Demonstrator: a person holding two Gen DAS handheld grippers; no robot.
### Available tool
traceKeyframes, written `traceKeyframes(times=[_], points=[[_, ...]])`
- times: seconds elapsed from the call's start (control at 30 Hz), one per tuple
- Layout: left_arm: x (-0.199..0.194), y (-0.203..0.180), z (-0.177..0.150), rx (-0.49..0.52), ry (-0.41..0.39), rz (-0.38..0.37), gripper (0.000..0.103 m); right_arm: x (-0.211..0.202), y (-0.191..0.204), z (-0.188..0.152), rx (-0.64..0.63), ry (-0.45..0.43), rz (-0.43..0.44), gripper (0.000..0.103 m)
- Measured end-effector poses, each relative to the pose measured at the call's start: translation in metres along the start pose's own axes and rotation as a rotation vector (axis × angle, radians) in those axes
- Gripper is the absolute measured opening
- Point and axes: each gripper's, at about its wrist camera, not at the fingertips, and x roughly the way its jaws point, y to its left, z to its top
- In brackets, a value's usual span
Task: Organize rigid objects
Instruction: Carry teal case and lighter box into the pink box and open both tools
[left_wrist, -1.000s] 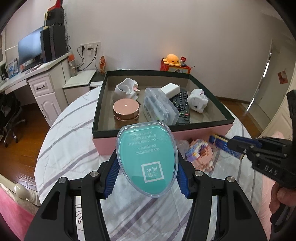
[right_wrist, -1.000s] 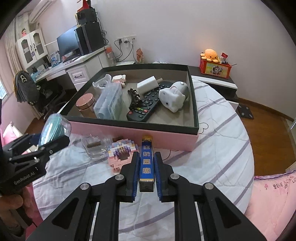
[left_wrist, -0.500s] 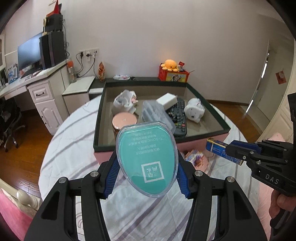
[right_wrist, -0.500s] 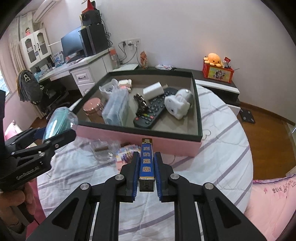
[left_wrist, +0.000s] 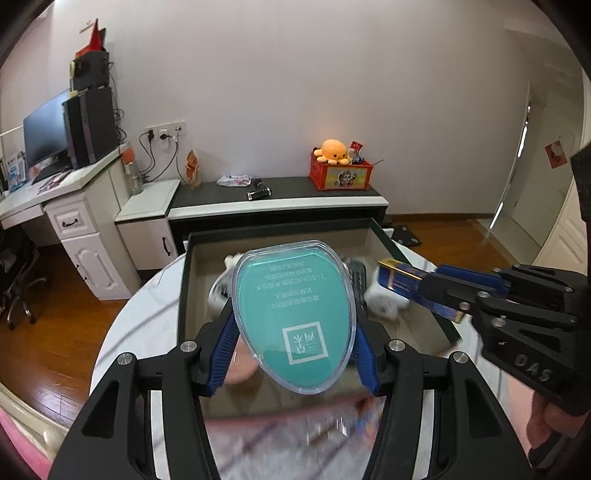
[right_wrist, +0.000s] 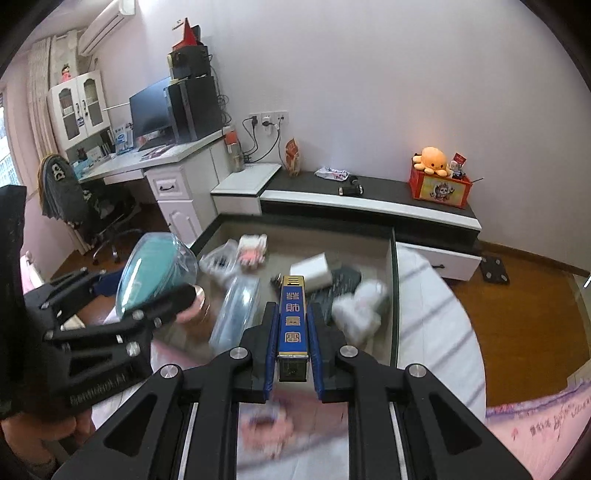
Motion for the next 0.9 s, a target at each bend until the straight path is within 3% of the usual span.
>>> traceKeyframes(times=[0.2,0.47,0.8,0.9], points=[[0.061,0.008,0.036,-0.019,0.051,0.002,0.056,0.066,-0.025,0.031,0.046,0.053,-0.004,0.016],[0.13,0.015,0.05,-0.038,0.143,-0.002,0.056,0.131,-0.057,0.05,0.086,0.119,-0.037,0.016],[0.168,0.01,0.045,-0.049,0.229,-0.017,0.056,0.158,-0.064,0.052,0.093,0.182,-0.05,0.016],[0.168,0.008,0.045,-0.04,0.225,0.012,0.057,0.161,-0.063,0.052,0.087,0.197,-0.051,0.016]])
